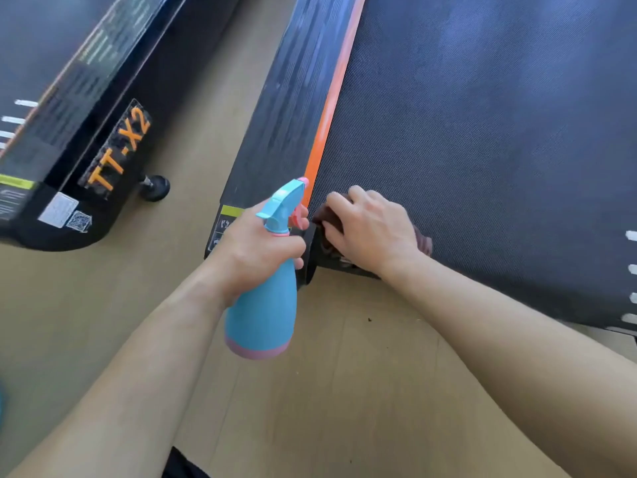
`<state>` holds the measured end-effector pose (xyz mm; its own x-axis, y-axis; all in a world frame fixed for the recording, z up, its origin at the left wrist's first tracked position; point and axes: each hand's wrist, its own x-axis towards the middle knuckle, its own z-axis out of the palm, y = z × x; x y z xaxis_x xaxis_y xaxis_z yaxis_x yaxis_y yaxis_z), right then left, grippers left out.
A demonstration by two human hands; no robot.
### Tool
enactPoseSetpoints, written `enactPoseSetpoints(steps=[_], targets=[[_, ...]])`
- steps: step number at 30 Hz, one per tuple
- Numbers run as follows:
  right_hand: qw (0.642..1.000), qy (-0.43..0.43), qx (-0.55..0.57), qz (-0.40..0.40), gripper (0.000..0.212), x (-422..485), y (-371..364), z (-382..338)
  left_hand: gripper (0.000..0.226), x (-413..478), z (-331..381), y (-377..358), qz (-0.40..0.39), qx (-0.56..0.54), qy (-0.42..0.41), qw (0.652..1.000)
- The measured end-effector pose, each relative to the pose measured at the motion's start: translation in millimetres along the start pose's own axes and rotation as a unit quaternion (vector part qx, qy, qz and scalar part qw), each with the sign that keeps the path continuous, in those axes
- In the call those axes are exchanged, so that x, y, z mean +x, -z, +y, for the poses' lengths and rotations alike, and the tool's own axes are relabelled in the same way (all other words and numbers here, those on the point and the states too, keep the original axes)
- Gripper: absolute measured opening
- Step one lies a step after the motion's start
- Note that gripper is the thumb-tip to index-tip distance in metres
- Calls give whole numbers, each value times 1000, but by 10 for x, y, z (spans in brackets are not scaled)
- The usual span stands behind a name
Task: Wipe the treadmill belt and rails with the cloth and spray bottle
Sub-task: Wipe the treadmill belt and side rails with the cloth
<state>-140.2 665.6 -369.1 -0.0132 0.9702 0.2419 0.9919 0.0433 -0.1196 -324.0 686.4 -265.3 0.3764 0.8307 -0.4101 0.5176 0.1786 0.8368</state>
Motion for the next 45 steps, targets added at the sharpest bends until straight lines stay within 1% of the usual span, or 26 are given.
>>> enactPoseSetpoints(steps=[3,5,7,10,13,15,18,20,23,24,26,28,32,34,37,40,43,45], targets=[[1000,20,0,-12,32,-160,56,113,40,63,34,-9,15,-29,7,999],[999,31,4,9,31,-447,130,310,42,62,55,-17,8,-53,14,998],[1000,25,2,17,30,-555,151,371,40,48,50,-9,3,-52,20,998],[1000,2,9,-4,29,-295,69,167,49,46,53,25,2,-34,27,999],[1000,0,12,-5,29,-35,-13,16,45,102,79,30,13,-18,25,999],[1000,0,13,-6,30,-71,-1,57,47,128,107,-12,13,-30,22,999],[1000,1,10,-16,32,-419,131,353,59,157,168,-156,-8,-50,15,999],[999,-33,-5,-15,34,-696,273,715,62,157,214,-263,-33,-36,10,999],[988,-152,-1,-12,31,-826,433,1151,63,140,283,-400,-54,-27,2,998],[982,-188,5,-8,30,-779,432,1203,64,139,294,-454,-64,-26,-1,998],[974,-226,1,-2,30,-666,396,1167,58,138,321,-577,-81,-1,-2,997],[972,-236,7,-4,29,-679,383,1073,53,158,349,-712,-95,39,0,995],[976,-214,17,-39,30,-1109,516,1025,48,207,468,-1004,-128,88,1,988],[969,-239,21,-59,30,-1326,648,1117,45,186,553,-1185,-157,104,-1,982],[951,-299,11,-83,29,-1644,870,1347,42,122,681,-1510,-209,128,-6,970],[929,-357,0,-98,30,-2075,1031,1503,46,43,802,-1870,-263,136,-23,955],[917,-380,-7,-120,30,-2524,1127,1537,35,-24,868,-2194,-292,121,-29,948],[911,-389,-8,-138,30,-2731,1184,1544,36,-47,886,-2371,-308,119,-36,943]])
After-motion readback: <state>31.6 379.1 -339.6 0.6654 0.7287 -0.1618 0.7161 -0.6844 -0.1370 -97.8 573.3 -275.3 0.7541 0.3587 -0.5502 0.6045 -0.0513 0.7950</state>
